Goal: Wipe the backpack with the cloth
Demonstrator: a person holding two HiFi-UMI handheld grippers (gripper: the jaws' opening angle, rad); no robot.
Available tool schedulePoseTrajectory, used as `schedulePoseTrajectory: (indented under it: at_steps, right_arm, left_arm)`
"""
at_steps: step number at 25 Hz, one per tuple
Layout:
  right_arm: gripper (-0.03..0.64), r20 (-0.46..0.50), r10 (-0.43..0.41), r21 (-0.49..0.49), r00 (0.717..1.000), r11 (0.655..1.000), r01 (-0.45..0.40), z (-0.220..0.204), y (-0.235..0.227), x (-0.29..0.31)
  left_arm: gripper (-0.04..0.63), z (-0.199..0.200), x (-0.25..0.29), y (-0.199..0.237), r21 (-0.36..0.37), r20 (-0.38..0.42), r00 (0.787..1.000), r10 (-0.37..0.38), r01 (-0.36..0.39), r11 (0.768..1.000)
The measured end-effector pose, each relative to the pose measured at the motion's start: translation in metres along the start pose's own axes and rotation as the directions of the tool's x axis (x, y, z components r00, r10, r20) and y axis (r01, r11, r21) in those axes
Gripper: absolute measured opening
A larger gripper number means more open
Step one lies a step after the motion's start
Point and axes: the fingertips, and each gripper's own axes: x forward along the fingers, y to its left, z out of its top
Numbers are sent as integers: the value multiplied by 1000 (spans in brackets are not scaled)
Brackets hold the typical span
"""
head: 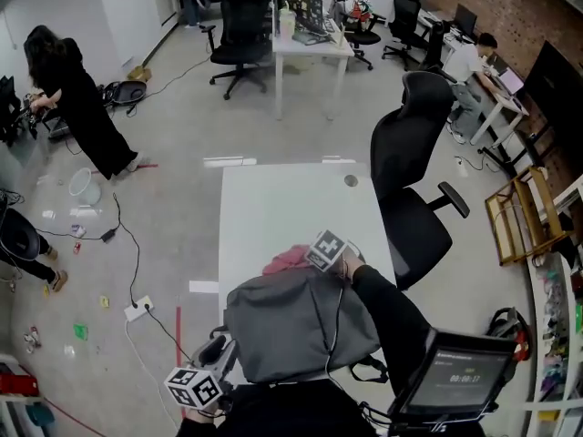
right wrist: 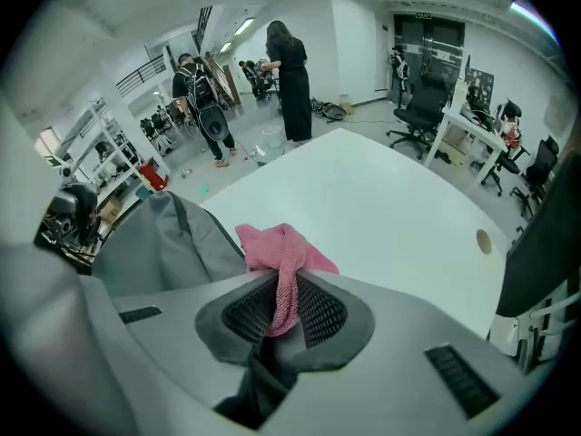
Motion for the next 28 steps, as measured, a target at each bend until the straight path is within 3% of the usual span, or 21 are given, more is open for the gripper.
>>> schedulePoseTrajectory:
  at_steps: [3, 6, 11, 14, 17, 21, 25, 28]
  right_arm:
    - [58, 25, 2, 29, 1000, 1000, -3, -22, -20, -25]
    - [58, 35, -19, 15, 999, 1000, 18, -28, -27, -29]
    - [58, 74, -148, -2, 986, 989, 149, -33, -62, -47]
    - [58, 34, -204, -49, 978, 978, 205, -48, -80, -52]
    - [57, -27, -181, -85, 983, 980, 178, -74, -84, -51]
    - [57, -68, -193, -41, 979, 981, 191, -101, -93, -52]
    - [57, -35, -140, -21, 990, 990, 139, -84, -83, -41]
    - [57, -30, -66, -68, 997, 996, 63, -66, -58, -32]
  left_arm:
    - [160, -7, 12, -25, 19, -1, 1000, 10, -10, 1000]
    - [160, -10, 18, -21, 28, 8, 1000, 27, -28, 999]
    - [160, -15, 25, -17, 43, 13, 999, 52, -52, 998]
    - [160, -25, 29, -17, 45, -2, 999, 50, -50, 998]
    - [160, -31, 35, -21, 50, -10, 999, 44, -43, 998]
    - [160, -32, 31, -25, 45, -3, 999, 46, -46, 998]
    - [160, -33, 25, -27, 24, 12, 999, 49, -49, 998]
    - [160, -39, 11, -32, -7, 16, 998, 57, -57, 998]
